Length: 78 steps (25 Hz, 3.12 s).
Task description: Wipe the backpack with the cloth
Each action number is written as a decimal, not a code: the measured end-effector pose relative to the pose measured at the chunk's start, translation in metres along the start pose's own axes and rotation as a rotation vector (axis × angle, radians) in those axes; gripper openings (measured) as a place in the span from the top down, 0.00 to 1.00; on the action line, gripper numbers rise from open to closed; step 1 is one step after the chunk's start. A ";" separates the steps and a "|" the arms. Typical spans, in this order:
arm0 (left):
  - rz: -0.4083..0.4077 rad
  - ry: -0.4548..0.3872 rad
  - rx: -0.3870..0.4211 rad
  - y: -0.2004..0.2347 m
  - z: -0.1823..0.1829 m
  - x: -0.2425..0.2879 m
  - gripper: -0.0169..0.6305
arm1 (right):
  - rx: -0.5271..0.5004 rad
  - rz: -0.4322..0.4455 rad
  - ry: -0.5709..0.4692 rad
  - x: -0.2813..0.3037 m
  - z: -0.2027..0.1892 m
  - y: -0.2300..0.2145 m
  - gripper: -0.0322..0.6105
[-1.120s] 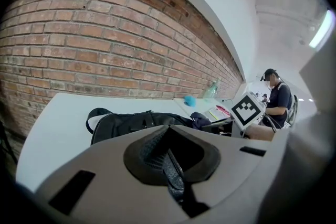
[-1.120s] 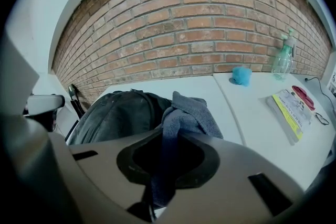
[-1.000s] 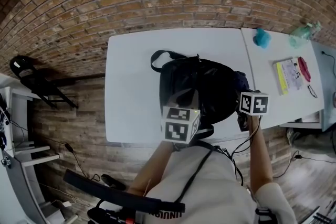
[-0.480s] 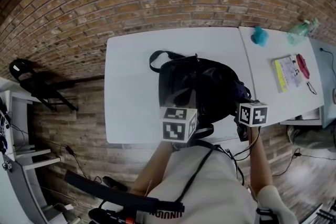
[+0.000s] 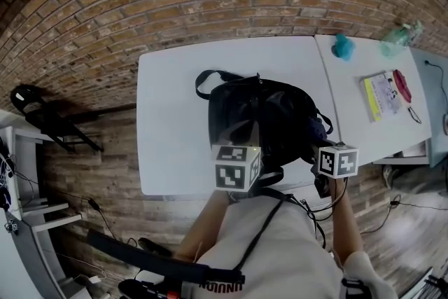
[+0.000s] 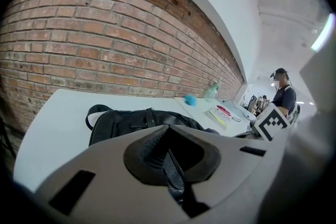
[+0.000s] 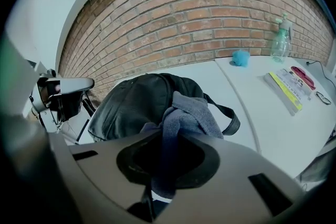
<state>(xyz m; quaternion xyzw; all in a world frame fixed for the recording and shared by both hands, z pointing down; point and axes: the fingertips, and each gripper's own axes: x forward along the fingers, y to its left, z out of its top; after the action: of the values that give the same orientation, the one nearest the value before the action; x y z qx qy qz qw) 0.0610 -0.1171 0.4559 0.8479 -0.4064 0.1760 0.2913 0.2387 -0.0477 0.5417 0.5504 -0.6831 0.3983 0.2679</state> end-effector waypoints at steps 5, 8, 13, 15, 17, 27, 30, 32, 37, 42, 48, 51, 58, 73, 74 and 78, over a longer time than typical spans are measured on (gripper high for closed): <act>0.009 0.004 -0.009 0.004 -0.001 0.001 0.97 | -0.007 0.029 0.044 -0.005 -0.009 0.006 0.89; 0.013 0.010 -0.010 0.005 -0.004 0.001 0.97 | -0.015 0.035 0.056 -0.008 -0.009 0.006 0.89; 0.019 0.017 -0.019 0.005 -0.010 -0.001 0.97 | -0.057 0.049 0.017 -0.017 0.020 0.009 0.89; 0.023 0.016 -0.022 0.006 -0.010 -0.002 0.97 | -0.094 0.059 -0.027 -0.021 0.042 0.014 0.89; 0.029 0.012 -0.027 0.008 -0.010 -0.004 0.97 | -0.125 0.070 -0.069 -0.019 0.062 0.017 0.89; 0.040 0.016 -0.040 0.014 -0.015 -0.009 0.97 | -0.241 0.032 -0.189 0.030 0.161 0.023 0.89; 0.041 0.016 -0.038 0.015 -0.015 -0.009 0.97 | -0.244 0.020 -0.174 0.046 0.171 0.020 0.89; 0.045 0.015 -0.037 0.017 -0.015 -0.010 0.97 | -0.245 0.007 -0.165 0.055 0.174 0.019 0.89; 0.047 0.018 -0.042 0.020 -0.016 -0.012 0.97 | -0.249 -0.018 -0.125 0.075 0.170 0.015 0.89; 0.041 0.020 -0.038 0.020 -0.016 -0.012 0.97 | -0.241 -0.036 -0.087 0.087 0.154 0.011 0.89; 0.037 0.020 -0.037 0.020 -0.015 -0.011 0.97 | -0.242 -0.019 -0.076 0.082 0.140 0.013 0.89; 0.035 0.019 -0.034 0.020 -0.014 -0.011 0.97 | -0.247 -0.014 -0.070 0.078 0.132 0.014 0.89; 0.030 0.018 -0.031 0.018 -0.015 -0.011 0.97 | -0.238 0.001 -0.055 0.070 0.111 0.017 0.89; 0.019 0.021 -0.033 0.012 -0.017 -0.011 0.97 | -0.316 0.060 0.029 0.044 0.064 0.037 0.89; 0.020 0.021 -0.034 0.012 -0.018 -0.011 0.97 | -0.313 0.069 0.036 0.042 0.060 0.039 0.89; 0.022 0.024 -0.036 0.012 -0.019 -0.011 0.97 | -0.338 0.083 0.057 0.034 0.048 0.045 0.89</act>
<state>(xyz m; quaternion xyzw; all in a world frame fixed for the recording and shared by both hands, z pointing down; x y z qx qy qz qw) 0.0436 -0.1047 0.4696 0.8360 -0.4150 0.1819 0.3095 0.1902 -0.1026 0.5321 0.4572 -0.7548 0.3039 0.3590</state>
